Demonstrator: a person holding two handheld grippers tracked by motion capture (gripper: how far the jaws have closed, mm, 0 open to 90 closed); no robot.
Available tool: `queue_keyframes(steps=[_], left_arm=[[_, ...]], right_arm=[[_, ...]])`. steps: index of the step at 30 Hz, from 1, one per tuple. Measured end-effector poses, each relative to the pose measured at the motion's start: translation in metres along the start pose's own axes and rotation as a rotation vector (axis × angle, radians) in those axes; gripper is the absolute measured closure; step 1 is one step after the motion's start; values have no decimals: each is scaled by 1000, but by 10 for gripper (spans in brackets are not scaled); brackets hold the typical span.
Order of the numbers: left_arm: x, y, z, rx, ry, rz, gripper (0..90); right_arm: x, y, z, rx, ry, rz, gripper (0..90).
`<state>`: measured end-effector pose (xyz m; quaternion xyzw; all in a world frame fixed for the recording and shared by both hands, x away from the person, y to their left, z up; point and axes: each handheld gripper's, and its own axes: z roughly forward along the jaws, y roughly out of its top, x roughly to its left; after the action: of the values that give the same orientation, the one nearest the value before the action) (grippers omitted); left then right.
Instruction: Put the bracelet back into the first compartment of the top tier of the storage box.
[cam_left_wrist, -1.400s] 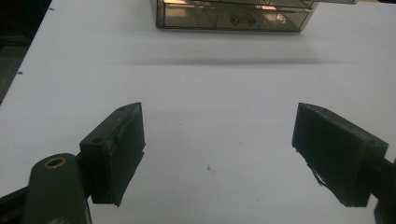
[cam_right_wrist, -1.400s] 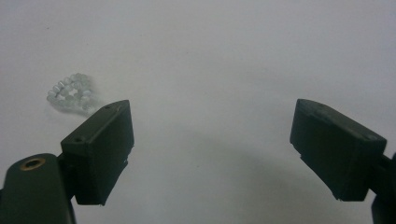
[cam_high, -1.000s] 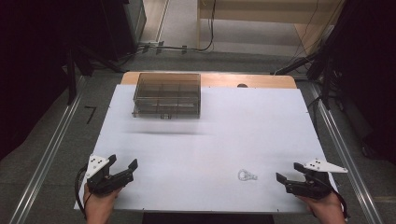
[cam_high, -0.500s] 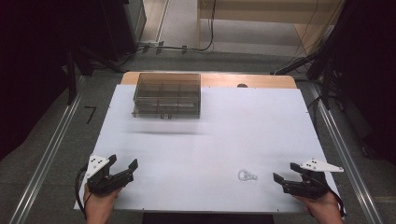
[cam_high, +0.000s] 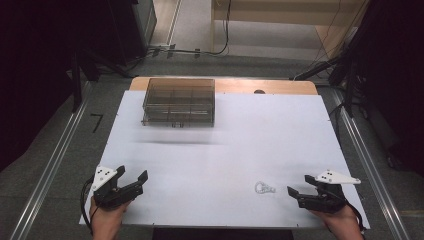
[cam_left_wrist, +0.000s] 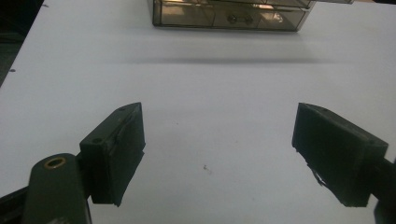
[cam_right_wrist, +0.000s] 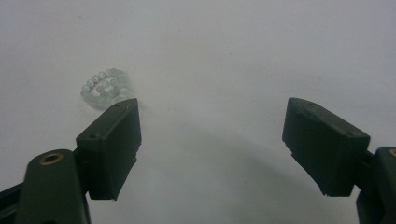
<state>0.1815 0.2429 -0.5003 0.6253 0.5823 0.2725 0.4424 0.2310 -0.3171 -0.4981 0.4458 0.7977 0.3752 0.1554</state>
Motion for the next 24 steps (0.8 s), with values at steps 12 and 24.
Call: queue_keyframes(steps=[12, 24], left_arm=[[0, 0, 0, 1, -5, 2, 173], [0, 0, 1, 2, -6, 2, 173]], right_arm=[[9, 2, 5, 15, 22, -20, 233], [13, 2, 10, 23, 40, -12, 338]])
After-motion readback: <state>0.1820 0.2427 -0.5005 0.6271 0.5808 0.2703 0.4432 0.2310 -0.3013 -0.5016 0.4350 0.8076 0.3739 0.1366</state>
